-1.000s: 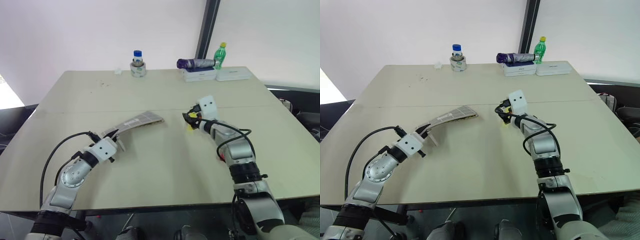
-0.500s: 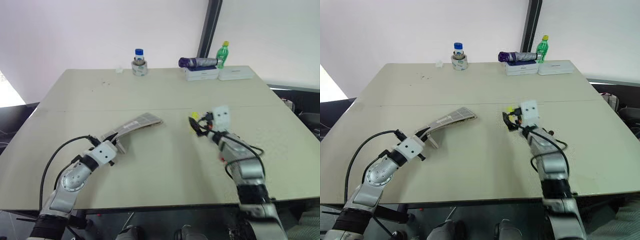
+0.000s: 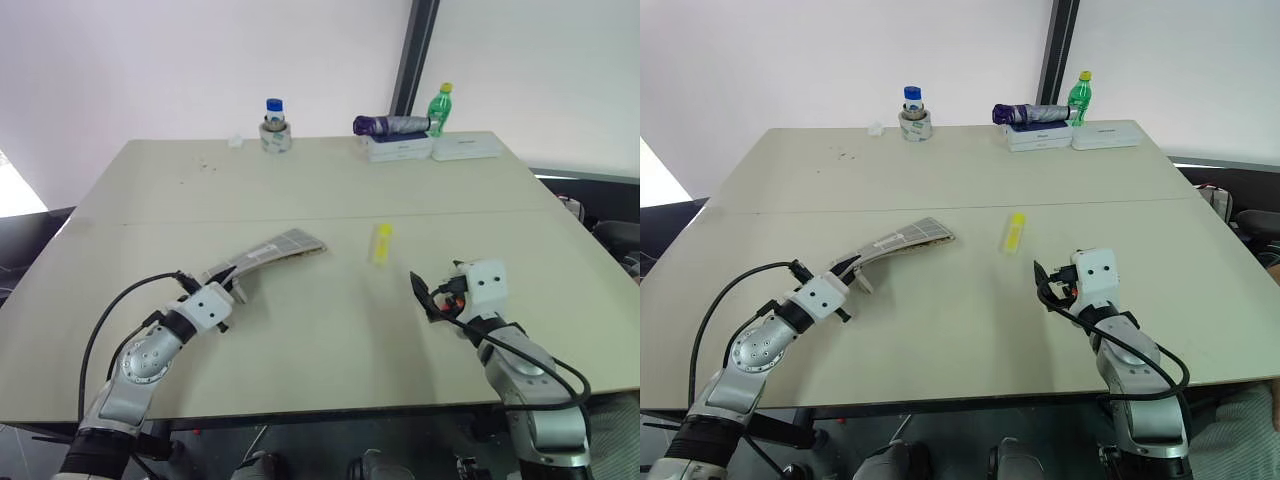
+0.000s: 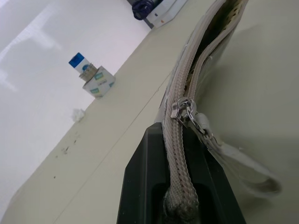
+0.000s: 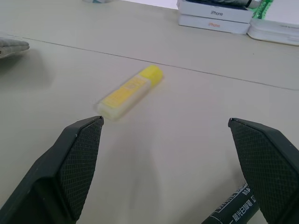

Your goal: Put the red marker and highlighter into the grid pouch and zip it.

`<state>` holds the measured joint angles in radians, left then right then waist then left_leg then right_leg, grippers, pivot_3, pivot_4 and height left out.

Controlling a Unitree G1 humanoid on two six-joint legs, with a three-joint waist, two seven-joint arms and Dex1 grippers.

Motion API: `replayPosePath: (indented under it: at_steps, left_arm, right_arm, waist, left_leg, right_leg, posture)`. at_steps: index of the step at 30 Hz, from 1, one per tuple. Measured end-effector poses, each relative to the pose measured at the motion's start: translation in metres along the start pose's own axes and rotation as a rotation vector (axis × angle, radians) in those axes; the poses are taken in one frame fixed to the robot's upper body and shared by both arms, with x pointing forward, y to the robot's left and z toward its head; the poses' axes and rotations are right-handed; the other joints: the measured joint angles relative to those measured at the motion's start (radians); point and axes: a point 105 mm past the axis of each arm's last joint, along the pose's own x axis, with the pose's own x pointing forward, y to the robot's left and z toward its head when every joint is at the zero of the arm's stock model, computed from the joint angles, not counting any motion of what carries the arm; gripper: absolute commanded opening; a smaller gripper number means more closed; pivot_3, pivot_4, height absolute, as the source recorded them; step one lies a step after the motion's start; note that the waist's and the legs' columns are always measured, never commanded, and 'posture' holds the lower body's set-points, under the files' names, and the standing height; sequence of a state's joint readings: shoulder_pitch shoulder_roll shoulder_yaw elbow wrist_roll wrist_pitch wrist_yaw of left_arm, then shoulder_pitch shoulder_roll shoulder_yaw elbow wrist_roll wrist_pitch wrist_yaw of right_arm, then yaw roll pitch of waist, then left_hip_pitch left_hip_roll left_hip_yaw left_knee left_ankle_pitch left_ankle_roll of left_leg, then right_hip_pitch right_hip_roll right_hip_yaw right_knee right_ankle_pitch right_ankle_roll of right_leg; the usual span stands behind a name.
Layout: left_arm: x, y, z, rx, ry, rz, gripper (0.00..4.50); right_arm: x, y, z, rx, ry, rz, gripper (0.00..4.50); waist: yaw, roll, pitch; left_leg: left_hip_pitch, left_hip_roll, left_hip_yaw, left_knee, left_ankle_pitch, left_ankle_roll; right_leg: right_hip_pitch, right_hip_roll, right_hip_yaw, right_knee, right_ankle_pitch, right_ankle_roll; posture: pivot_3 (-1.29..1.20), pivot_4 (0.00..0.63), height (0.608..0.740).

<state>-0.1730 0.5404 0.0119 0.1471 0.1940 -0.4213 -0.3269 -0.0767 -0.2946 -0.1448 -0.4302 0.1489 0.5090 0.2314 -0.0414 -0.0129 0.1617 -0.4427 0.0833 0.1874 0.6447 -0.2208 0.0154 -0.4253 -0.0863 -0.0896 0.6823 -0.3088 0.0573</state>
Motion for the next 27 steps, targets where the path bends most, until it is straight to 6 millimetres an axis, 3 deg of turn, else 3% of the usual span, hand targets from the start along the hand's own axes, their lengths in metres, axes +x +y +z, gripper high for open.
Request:
replayPosePath:
  at_steps: [3, 6, 9, 13, 17, 21, 27]
  left_arm:
    - [0.000, 0.000, -0.001, -0.002, 0.003, 0.000, 0.00]
    - [0.003, -0.004, 0.001, -0.012, -0.007, -0.004, 0.00]
    - [0.005, -0.009, 0.003, -0.020, -0.014, -0.013, 0.00]
    - [0.006, -0.010, 0.004, -0.014, -0.019, -0.017, 0.00]
    - [0.006, -0.008, 0.004, -0.008, -0.016, -0.013, 0.00]
    - [0.003, -0.009, 0.004, -0.007, -0.013, -0.013, 0.00]
    - [0.001, -0.010, 0.005, -0.008, -0.012, -0.010, 0.00]
  right_arm:
    - [0.009, 0.001, 0.003, 0.033, 0.004, -0.029, 4.44]
    - [0.037, -0.001, 0.025, 0.037, -0.033, -0.061, 4.44]
    - [0.067, 0.012, 0.042, 0.050, -0.041, -0.035, 4.44]
    - [0.094, 0.035, 0.024, 0.058, 0.079, 0.010, 4.44]
    - [0.113, 0.036, 0.020, 0.070, 0.178, -0.013, 4.44]
    - [0.120, 0.039, 0.028, 0.134, 0.228, -0.031, 4.44]
    - [0.122, 0.050, 0.002, 0.164, 0.352, -0.041, 4.44]
  waist:
    - [-0.002, 0.000, 0.000]
    - [-0.004, 0.000, 0.000]
    - [-0.003, 0.000, 0.000]
    - [0.002, 0.000, 0.000]
    - [-0.001, 0.000, 0.000]
    - [-0.003, 0.000, 0.000]
    - [-0.002, 0.000, 0.000]
  left_leg:
    - [0.000, 0.000, 0.000, 0.000, 0.000, 0.000]
    - [0.000, 0.000, 0.000, 0.001, 0.000, 0.000]
    - [0.000, 0.001, 0.000, 0.001, 0.001, -0.001]
    - [-0.001, 0.001, 0.001, 0.001, 0.004, -0.006]
    - [-0.001, 0.000, 0.002, 0.001, 0.004, -0.006]
    - [-0.001, 0.001, 0.002, 0.001, 0.004, -0.006]
    - [-0.001, 0.001, 0.002, 0.001, 0.004, -0.006]
  right_leg:
    - [0.000, 0.000, 0.000, 0.000, 0.000, 0.000]
    - [0.000, 0.001, 0.000, 0.001, 0.000, -0.001]
    - [0.000, 0.003, 0.000, 0.001, 0.000, -0.001]
    - [0.000, 0.003, 0.000, 0.001, 0.000, 0.000]
    - [-0.001, 0.003, 0.001, 0.001, 0.000, 0.000]
    - [-0.001, 0.003, 0.001, 0.001, 0.000, 0.000]
    - [-0.001, 0.003, 0.001, 0.001, 0.000, 0.000]
  posture:
    - [0.00, 0.150, 0.738]
    - [0.00, 0.150, 0.738]
    - [0.00, 0.150, 0.738]
    - [0.00, 0.150, 0.738]
    - [0.00, 0.150, 0.738]
    - [0.00, 0.150, 0.738]
    - [0.00, 0.150, 0.738]
